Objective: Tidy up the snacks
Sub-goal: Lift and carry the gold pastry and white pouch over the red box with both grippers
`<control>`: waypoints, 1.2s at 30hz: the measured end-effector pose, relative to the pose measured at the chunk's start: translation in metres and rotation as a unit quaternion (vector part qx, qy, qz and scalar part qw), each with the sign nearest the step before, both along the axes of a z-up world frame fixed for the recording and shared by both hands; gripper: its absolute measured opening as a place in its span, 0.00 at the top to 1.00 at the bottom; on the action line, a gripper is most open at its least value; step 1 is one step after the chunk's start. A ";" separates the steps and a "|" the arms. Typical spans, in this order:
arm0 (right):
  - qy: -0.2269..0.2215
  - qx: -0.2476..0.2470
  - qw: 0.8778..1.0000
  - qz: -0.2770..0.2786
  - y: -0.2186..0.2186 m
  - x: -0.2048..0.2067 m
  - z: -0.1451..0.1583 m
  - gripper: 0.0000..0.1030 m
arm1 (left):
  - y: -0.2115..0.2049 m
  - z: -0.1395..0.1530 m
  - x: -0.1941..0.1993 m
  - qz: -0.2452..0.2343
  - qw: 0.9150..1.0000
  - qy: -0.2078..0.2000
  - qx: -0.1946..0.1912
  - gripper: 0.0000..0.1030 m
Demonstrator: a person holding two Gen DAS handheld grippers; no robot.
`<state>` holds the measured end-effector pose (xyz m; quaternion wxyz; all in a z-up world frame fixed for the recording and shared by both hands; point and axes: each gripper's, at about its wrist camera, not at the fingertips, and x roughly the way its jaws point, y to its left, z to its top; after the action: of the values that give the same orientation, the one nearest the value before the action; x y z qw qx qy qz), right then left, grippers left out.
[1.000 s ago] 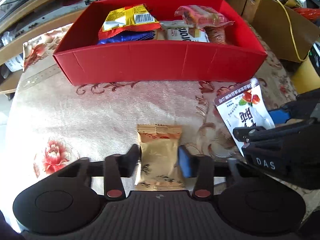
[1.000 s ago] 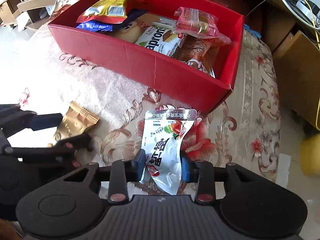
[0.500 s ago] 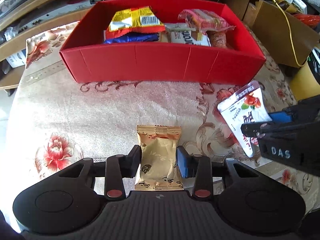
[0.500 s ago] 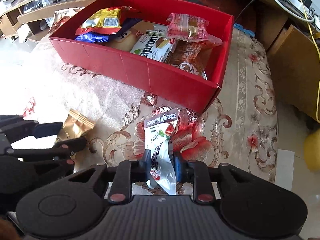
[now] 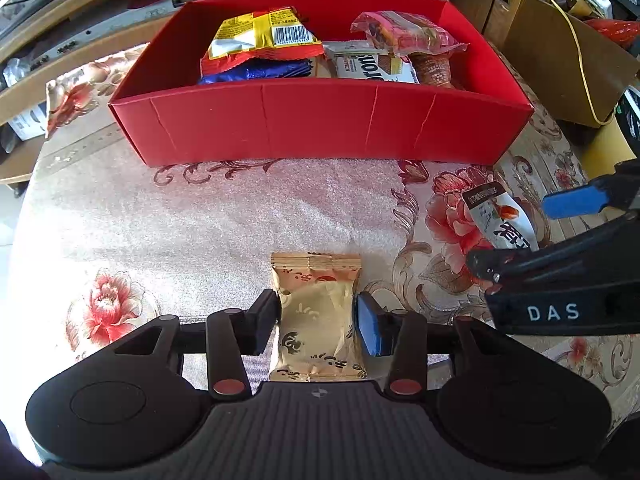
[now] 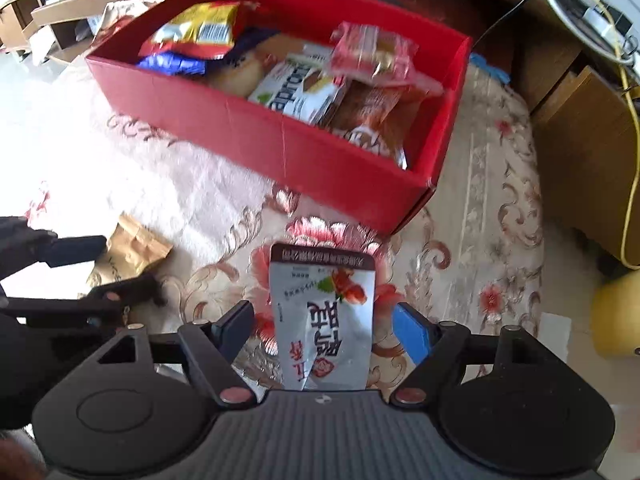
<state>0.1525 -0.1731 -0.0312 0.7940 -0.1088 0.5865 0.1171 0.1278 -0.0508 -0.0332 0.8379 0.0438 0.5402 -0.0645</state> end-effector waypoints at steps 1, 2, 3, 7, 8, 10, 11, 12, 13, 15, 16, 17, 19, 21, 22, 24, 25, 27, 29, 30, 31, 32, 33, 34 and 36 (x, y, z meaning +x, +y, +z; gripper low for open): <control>0.005 0.001 1.000 0.000 0.000 0.000 -0.002 0.29 | 0.000 0.000 0.000 0.000 1.000 0.000 0.000 0.49; 0.012 -0.001 1.000 -0.002 0.000 -0.001 -0.006 0.29 | 0.000 0.000 0.000 -0.002 1.000 0.000 0.000 0.47; 0.020 0.000 1.000 -0.004 -0.001 -0.002 -0.011 0.34 | -0.001 -0.001 0.000 -0.004 1.000 0.000 0.000 0.45; 0.022 0.033 0.999 -0.013 -0.007 -0.004 -0.007 0.54 | -0.004 -0.002 -0.001 -0.010 1.000 0.000 0.002 0.43; 0.021 0.028 0.999 -0.010 -0.007 -0.006 -0.008 0.54 | -0.004 -0.001 -0.001 -0.009 1.000 0.000 0.003 0.43; 0.017 0.028 0.999 -0.009 -0.006 -0.008 -0.005 0.55 | -0.003 0.000 -0.001 -0.006 1.000 -0.003 0.006 0.51; 0.014 0.032 0.999 -0.008 -0.005 -0.008 -0.003 0.55 | -0.002 0.000 -0.001 -0.004 1.000 -0.004 0.003 0.53; 0.009 0.035 0.999 -0.008 -0.005 -0.009 0.000 0.55 | 0.000 0.001 -0.001 -0.001 1.000 -0.003 0.000 0.54; 0.002 0.037 0.999 -0.009 -0.005 -0.009 0.004 0.55 | 0.001 0.002 -0.001 0.001 1.000 -0.003 -0.001 0.55; -0.008 0.040 0.999 -0.011 -0.002 -0.011 0.010 0.55 | 0.001 0.003 -0.002 0.003 1.000 -0.005 -0.001 0.55; -0.014 0.041 0.999 -0.013 -0.002 -0.011 0.013 0.55 | 0.002 0.004 -0.002 0.003 1.000 -0.006 -0.003 0.55; -0.017 0.040 0.999 -0.014 -0.002 -0.010 0.015 0.55 | 0.001 0.005 -0.002 0.002 1.000 -0.007 -0.004 0.55; -0.023 0.042 0.999 -0.013 -0.001 -0.009 0.018 0.55 | 0.000 0.007 -0.002 0.001 1.000 -0.010 -0.005 0.55; -0.027 0.041 0.999 -0.010 0.002 -0.011 0.022 0.55 | -0.001 0.009 -0.002 0.001 1.000 -0.012 -0.007 0.55; -0.030 0.041 0.999 -0.008 0.003 -0.012 0.023 0.55 | -0.001 0.010 -0.002 0.001 1.000 -0.014 -0.007 0.55; -0.037 0.043 0.998 -0.006 0.004 -0.012 0.027 0.55 | -0.001 0.012 -0.001 0.002 1.000 -0.017 -0.008 0.55; -0.040 0.043 0.998 -0.006 0.002 -0.009 0.027 0.55 | -0.001 0.013 -0.001 0.002 1.000 -0.020 -0.009 0.55; -0.047 0.039 0.998 -0.008 0.001 -0.008 0.029 0.55 | -0.001 0.017 -0.001 0.004 1.000 -0.026 -0.008 0.55; -0.055 0.035 0.998 -0.010 0.001 -0.008 0.032 0.55 | -0.002 0.021 -0.001 0.006 0.999 -0.034 -0.007 0.55; -0.058 0.035 0.998 -0.010 0.001 -0.008 0.034 0.55 | -0.002 0.024 -0.001 0.006 0.999 -0.038 -0.006 0.55; -0.061 0.036 0.997 -0.010 0.001 -0.008 0.036 0.55 | -0.002 0.026 -0.002 0.006 0.999 -0.043 -0.006 0.55; -0.063 0.035 0.997 -0.010 0.001 -0.008 0.037 0.55 | -0.003 0.028 -0.002 0.006 0.999 -0.048 -0.005 0.55; -0.065 0.036 0.997 -0.011 0.001 -0.008 0.038 0.55 | -0.003 0.031 -0.001 0.006 0.999 -0.052 -0.003 0.55; -0.068 0.036 0.997 -0.011 0.002 -0.008 0.040 0.55 | -0.003 0.032 -0.001 0.006 0.998 -0.057 -0.002 0.55; -0.073 0.036 0.997 -0.010 0.003 -0.008 0.042 0.55 | -0.004 0.036 -0.001 0.006 0.998 -0.065 0.001 0.55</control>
<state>0.1445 -0.1704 0.0105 0.8391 -0.0830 0.5236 0.1221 0.1267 -0.0546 0.0027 0.8715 0.0457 0.4851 -0.0557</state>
